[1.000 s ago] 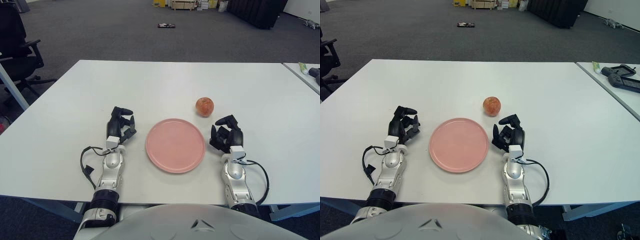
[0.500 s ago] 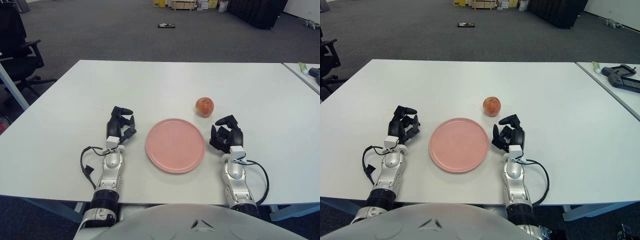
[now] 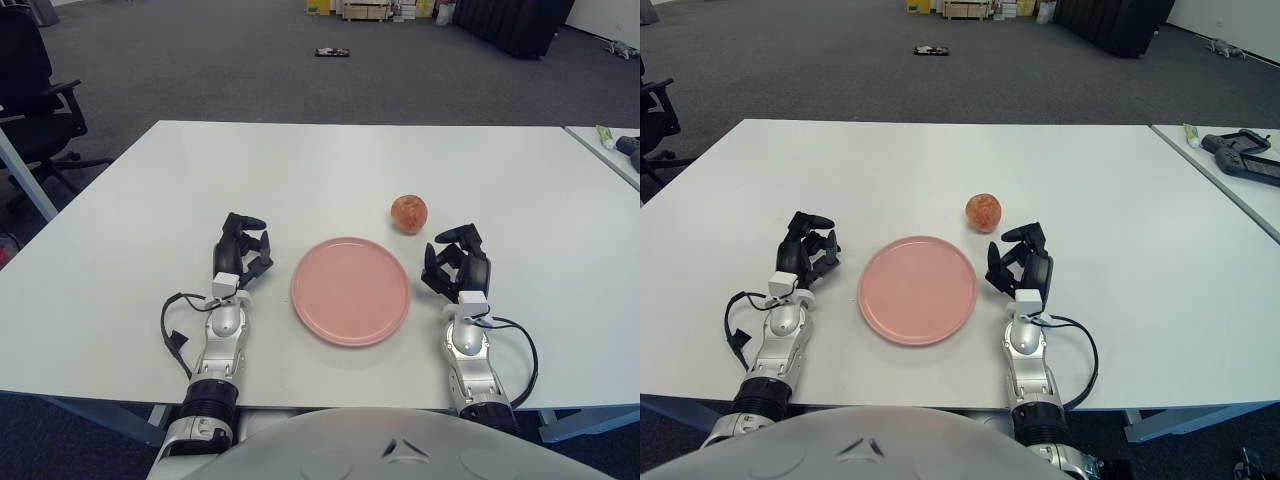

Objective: Put the apple into the plate.

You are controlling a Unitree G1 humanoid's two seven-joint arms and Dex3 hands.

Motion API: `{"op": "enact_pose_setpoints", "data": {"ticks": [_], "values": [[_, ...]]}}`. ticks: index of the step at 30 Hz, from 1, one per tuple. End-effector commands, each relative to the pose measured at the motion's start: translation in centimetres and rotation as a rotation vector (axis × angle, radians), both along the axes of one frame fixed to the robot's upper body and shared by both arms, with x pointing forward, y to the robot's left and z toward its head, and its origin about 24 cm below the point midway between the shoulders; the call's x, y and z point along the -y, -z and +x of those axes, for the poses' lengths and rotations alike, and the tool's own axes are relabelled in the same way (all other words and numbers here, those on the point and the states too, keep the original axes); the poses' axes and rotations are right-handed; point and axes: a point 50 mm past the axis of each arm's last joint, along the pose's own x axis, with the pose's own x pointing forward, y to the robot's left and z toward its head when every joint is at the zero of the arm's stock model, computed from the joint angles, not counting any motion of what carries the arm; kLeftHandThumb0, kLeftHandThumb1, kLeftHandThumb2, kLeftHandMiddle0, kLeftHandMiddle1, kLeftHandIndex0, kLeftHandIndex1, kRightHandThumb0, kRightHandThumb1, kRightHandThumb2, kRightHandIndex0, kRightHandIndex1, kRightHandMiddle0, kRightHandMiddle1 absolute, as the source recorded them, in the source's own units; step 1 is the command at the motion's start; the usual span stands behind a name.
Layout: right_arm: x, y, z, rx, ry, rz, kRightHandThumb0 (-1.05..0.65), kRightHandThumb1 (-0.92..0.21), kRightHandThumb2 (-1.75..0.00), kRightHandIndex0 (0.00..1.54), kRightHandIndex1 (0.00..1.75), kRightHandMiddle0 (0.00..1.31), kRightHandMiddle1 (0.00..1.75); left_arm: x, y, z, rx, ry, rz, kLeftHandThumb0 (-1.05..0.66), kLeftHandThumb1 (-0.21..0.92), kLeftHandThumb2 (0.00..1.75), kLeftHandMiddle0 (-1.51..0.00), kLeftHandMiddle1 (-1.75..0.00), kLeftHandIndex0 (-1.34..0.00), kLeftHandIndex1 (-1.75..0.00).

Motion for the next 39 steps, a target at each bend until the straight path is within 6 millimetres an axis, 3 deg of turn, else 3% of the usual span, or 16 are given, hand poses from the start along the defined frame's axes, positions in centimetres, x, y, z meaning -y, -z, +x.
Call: {"op": "enact_pose_setpoints", "data": {"ticks": [1,2,5,7,11,14,17,25,30,36,39], "values": [[-0.1,0.2,-0.3,0.012,-0.006,-0.008,-0.35,-0.91,-0.55,0.14,1.19,0.19,1.75,0.0,1.1,-0.7,-0.051,0.001,0.003,-0.39,0.65,0.90,-0.65,-1.75,-0.36,-1.75],[-0.1,0.2,-0.3,0.016,-0.008,-0.003,-0.35,-0.91,-0.55,0.11,1.17,0.18,1.75,0.0,1.1,-0.7,-0.052,0.000,0.004,-0.39,0.65,0.90,-0.65,-1.75,-0.36,-1.75],[-0.1,0.1,-0.4,0.020,-0.014,0.012,-0.50,-0.91,-0.70,0.03,0.79,0.06,1.21,0.0,1.1,-0.7,-0.055,-0.003,0.007,-0.39,0.65,0.90,-0.64,-1.75,-0.36,-1.75],[-0.2,0.1,-0.4,0.020,-0.017,0.018,-0.53,-0.89,-0.74,0.02,0.60,0.03,0.99,0.0,1.1,-0.7,-0.055,-0.003,0.009,-0.39,0.65,0.90,-0.64,-1.75,-0.36,-1.75],[-0.2,0.1,-0.4,0.012,-0.025,0.018,-0.55,-0.87,-0.78,0.00,0.31,0.01,0.69,0.0,1.0,-0.7,-0.055,-0.001,0.016,-0.39,0.65,0.90,-0.64,-1.75,-0.36,-1.75],[-0.3,-0.1,-0.3,0.003,-0.041,-0.008,-0.64,-0.87,-0.71,0.00,0.10,0.00,0.26,0.0,1.0,-0.7,-0.053,0.002,0.021,-0.39,0.65,0.90,-0.64,-1.75,-0.36,-1.75],[-0.3,-0.2,-0.1,-0.007,-0.054,-0.048,-0.72,-0.88,-0.60,0.00,0.03,0.00,0.09,0.1,1.1,-0.7,-0.053,0.004,0.021,-0.39,0.65,0.90,-0.64,-1.75,-0.36,-1.75],[-0.1,-1.1,0.9,-0.033,-0.116,-0.199,-0.91,-0.86,-0.34,0.00,0.00,0.00,0.00,0.1,1.1,-0.6,-0.055,0.002,0.012,-0.39,0.64,0.91,-0.64,-1.75,-0.37,-1.75],[0.0,-1.6,1.5,-0.064,-0.163,-0.300,-0.94,-0.80,-0.26,0.00,0.00,0.00,0.00,0.2,1.1,-0.6,-0.057,0.000,0.019,-0.39,0.64,0.92,-0.64,-1.75,-0.37,-1.75],[0.1,-2.8,4.7,-0.079,-0.202,-0.473,-0.92,-0.71,-0.21,0.00,0.00,0.00,0.00,0.3,1.1,-0.6,-0.064,-0.003,0.025,-0.39,0.64,0.92,-0.64,-1.75,-0.37,-1.75],[0.1,-3.0,5.1,-0.070,-0.204,-0.500,-0.93,-0.70,-0.20,0.00,0.00,0.00,0.00,0.3,1.1,-0.6,-0.066,-0.004,0.026,-0.39,0.64,0.92,-0.64,-1.75,-0.37,-1.75]]}}
